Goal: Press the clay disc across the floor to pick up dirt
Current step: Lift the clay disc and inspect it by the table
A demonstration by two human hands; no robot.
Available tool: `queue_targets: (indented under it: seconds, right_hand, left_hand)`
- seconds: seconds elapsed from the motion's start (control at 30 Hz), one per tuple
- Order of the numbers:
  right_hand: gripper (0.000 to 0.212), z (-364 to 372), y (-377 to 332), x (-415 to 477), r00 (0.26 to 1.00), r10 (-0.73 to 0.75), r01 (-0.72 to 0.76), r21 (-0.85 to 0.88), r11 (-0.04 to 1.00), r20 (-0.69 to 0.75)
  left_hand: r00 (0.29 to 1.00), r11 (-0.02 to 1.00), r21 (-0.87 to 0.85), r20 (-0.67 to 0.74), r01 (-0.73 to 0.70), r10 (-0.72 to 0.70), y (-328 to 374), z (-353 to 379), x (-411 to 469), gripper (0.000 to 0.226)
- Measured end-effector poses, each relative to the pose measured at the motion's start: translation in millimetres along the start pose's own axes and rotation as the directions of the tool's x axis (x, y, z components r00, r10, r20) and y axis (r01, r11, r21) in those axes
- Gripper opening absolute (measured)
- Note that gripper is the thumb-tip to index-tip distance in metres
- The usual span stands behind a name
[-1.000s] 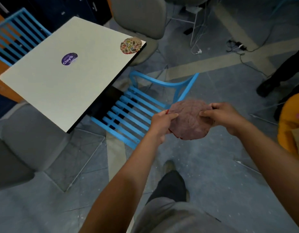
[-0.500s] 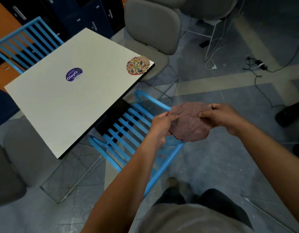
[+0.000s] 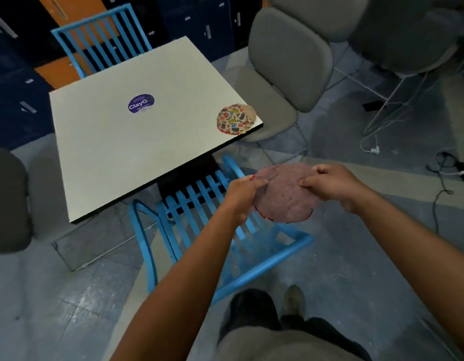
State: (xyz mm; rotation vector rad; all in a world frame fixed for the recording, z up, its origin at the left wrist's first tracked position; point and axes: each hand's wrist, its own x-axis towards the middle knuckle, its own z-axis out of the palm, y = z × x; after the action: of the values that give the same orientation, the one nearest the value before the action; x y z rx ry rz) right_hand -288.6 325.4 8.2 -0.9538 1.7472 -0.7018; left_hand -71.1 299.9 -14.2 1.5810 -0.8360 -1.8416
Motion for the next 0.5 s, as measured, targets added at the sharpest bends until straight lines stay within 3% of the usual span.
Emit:
queue_targets:
  seconds: [0.27,0.4,0.5]
  right_hand:
    - [0.012,-8,-42,84,0.992,-0.036,0.047,-0.089,0.995,0.118]
    - [0.024,4,-62,129,0.995,-0.023,0.030,-0.070,0.997,0.099]
    - [0.017,12,-81,158,0.993,0.006,-0.004,-0.014,1.000,0.114]
  left_hand:
    - [0.984,1.000,0.006,-0.178,-0.019,0.020,38,8,54,0.019]
    - [0.983,0.999,0.009,-0.179,-0.032,0.033,68,-2,90,0.019]
    - [0.984,0.998,0.046,-0.172,-0.033,0.040,93,-12,112,0.025]
